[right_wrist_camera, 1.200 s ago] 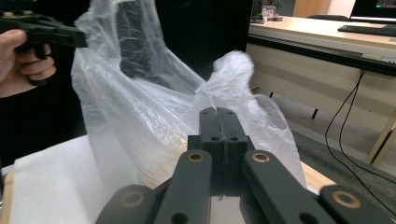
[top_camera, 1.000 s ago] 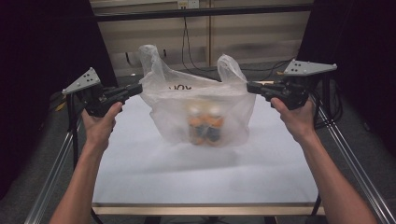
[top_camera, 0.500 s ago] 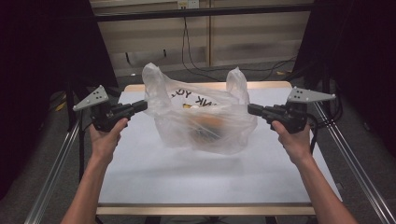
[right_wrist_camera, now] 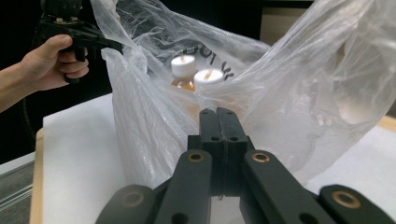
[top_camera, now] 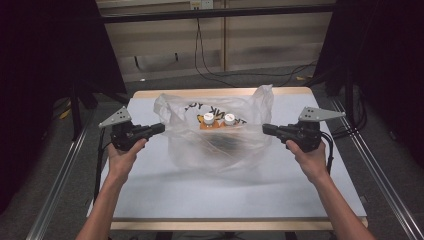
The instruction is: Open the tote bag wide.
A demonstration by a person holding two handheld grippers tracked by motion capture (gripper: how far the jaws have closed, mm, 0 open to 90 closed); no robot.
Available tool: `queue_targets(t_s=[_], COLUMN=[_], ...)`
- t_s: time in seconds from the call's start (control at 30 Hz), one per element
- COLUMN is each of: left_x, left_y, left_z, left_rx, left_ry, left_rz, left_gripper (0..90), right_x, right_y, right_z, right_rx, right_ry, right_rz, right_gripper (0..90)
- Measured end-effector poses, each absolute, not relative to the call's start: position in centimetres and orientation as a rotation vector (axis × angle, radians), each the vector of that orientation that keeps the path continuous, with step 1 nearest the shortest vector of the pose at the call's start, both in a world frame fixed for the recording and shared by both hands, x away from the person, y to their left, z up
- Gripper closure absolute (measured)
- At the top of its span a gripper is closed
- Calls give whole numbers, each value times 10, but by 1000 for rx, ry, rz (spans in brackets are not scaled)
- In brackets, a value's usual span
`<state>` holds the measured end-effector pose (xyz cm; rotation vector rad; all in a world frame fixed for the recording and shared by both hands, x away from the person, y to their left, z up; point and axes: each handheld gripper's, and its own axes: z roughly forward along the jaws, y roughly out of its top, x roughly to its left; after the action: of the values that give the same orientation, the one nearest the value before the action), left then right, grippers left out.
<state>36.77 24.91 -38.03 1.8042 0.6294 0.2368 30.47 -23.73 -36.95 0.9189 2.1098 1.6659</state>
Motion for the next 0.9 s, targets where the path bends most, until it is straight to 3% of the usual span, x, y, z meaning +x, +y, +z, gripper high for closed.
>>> queue_targets(t_s=[0.9], left_x=[364], left_y=[242], left_z=[-450], left_rx=[1983], left_ry=[679], left_rz=[86], left_gripper=[900], right_x=[304], right_y=[-234], right_z=[-439], right_rx=[1037], right_ry=[2311], right_rz=[1470], right_gripper=[900])
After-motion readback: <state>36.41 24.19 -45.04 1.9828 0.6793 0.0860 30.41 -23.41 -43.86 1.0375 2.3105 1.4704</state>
